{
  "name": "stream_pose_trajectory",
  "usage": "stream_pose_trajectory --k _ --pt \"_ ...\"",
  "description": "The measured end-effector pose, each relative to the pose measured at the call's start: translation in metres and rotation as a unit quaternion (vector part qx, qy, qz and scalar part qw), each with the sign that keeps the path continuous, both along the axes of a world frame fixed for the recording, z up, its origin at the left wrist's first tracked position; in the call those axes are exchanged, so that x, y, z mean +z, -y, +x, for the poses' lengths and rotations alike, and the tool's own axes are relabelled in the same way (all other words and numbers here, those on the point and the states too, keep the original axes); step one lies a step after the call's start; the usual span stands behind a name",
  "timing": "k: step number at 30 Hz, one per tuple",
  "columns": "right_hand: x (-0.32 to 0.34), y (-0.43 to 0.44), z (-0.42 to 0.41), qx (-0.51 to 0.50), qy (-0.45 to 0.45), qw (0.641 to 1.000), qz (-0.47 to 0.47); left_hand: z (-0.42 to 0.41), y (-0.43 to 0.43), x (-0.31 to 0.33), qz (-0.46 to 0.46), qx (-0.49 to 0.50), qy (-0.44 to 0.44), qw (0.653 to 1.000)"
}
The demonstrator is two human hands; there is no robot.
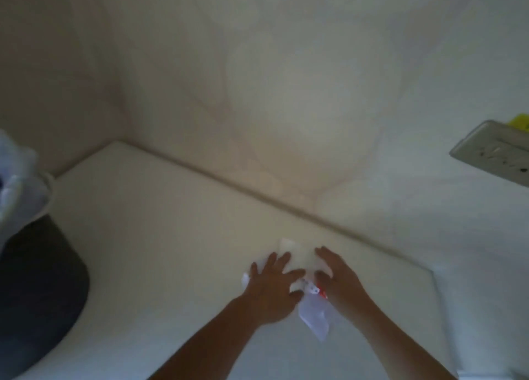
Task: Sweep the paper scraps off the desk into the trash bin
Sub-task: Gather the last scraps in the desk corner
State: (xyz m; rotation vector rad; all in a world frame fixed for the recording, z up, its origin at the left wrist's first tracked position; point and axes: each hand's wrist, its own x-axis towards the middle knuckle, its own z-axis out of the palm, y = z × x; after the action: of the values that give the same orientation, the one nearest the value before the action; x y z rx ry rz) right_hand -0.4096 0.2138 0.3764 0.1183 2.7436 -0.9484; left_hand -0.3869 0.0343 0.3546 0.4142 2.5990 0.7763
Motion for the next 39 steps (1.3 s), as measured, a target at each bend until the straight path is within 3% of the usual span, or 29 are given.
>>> stream_pose_trajectory --k 3,5,11,15,18,21,24,26,30,35,39 --pt "0.011 -0.001 0.027 -0.209 0.035 0.971 -0.107 0.011 0.013 0.008 0.137 0.089 -0.003 0.987" --pt "0.002 0.008 0.042 -0.247 0.070 0.957 -0.135 0.022 0.018 0.008 0.137 0.079 -0.004 0.987" --pt "-0.002 0.065 0.052 -0.158 0.086 0.970 -0.164 0.048 0.003 0.010 0.184 0.095 0.086 0.975" --pt "0.009 0.050 0.048 -0.131 0.020 0.987 -0.087 0.061 0.029 0.026 0.184 0.142 0.092 0.968" --pt "0.016 0.040 0.017 -0.020 0.035 0.999 0.016 0.067 0.062 0.038 0.214 0.173 0.078 0.958" --pt "0.013 0.057 -0.007 0.105 0.068 0.987 0.097 0.074 0.093 0.055 0.283 0.259 0.100 0.918" --pt "-0.002 0.076 0.015 0.214 0.117 0.952 0.184 0.087 0.122 0.077 0.376 0.349 0.141 0.847" --pt "-0.007 0.078 0.036 0.223 0.101 0.943 0.226 0.098 0.136 0.093 0.372 0.366 0.130 0.843" --pt "0.014 0.075 0.050 0.220 0.108 0.946 0.211 0.117 0.145 0.123 0.371 0.391 0.121 0.833" --pt "0.071 0.084 0.060 0.136 0.069 0.984 0.096 0.148 0.158 0.187 0.392 0.374 0.094 0.835" --pt "0.116 0.098 0.095 0.104 0.038 0.993 0.037 0.183 0.183 0.250 0.408 0.366 0.056 0.834"
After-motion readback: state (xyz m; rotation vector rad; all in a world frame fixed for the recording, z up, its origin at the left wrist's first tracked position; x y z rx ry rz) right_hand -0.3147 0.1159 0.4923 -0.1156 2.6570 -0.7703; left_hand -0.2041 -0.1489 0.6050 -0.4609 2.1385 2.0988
